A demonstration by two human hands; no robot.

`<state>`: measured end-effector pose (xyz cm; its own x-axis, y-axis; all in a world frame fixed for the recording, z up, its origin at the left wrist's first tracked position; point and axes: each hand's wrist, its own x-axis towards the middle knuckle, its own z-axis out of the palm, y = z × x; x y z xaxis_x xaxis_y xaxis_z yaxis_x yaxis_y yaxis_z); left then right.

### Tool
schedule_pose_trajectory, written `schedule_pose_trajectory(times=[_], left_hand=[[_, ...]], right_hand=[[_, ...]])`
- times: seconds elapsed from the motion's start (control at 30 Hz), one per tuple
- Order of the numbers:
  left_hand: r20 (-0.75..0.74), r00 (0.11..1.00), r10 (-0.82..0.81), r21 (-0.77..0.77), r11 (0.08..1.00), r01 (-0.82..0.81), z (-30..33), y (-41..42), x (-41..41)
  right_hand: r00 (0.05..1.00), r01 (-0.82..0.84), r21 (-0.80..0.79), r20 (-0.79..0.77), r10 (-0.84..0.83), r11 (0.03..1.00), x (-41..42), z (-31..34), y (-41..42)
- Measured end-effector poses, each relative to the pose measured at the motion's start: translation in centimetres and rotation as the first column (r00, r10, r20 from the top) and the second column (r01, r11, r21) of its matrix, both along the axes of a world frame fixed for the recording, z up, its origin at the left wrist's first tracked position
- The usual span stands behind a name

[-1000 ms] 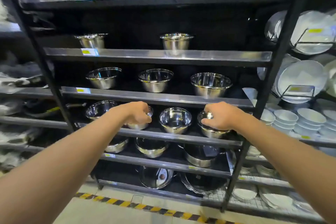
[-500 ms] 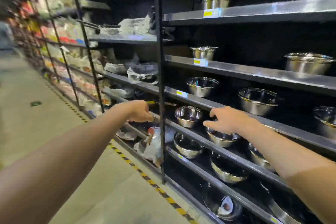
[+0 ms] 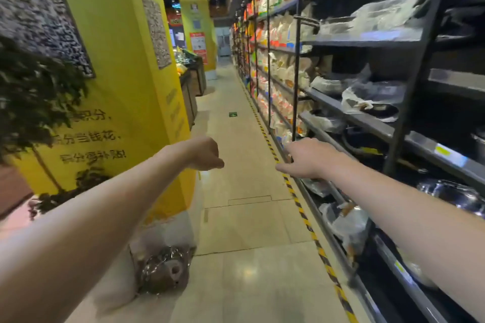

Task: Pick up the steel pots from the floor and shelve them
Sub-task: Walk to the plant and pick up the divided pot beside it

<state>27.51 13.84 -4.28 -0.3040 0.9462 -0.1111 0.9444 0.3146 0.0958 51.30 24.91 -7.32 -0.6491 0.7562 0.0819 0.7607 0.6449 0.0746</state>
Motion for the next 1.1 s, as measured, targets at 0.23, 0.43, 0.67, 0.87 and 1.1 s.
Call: schedule_pose_trajectory(times=[0.23,0.43,0.67,0.87,1.1], left_hand=[[-0.149,0.949,0.279,0.012,0.960,-0.281,-1.2,-12.2,-8.9],[-0.295,0.852,0.432,0.165,0.901,-0.400,-2.3,-19.8,-16.2],[-0.256,0.858,0.445,0.240,0.889,-0.389,-4.5,-23.6,-26.2],[-0.165,0.891,0.424,0.155,0.903,-0.401,-10.3,-22.9,-33.1],[-0.108,0.915,0.388,0.041,0.922,-0.386,-16.6,-16.1,-40.3]], right_hand=[[0.962,-0.268,0.065,-0.025,0.270,0.961,-14.1,-2.1,-5.3],[0.907,-0.384,0.165,-0.116,0.404,0.909,-25.0,-3.6,-11.8],[0.916,-0.364,0.147,-0.123,0.382,0.920,-35.0,-4.7,-15.7],[0.931,-0.354,0.078,-0.064,0.359,0.932,-40.0,-9.6,-16.0],[0.942,-0.335,0.009,-0.025,0.335,0.942,-46.0,-14.9,-8.8]])
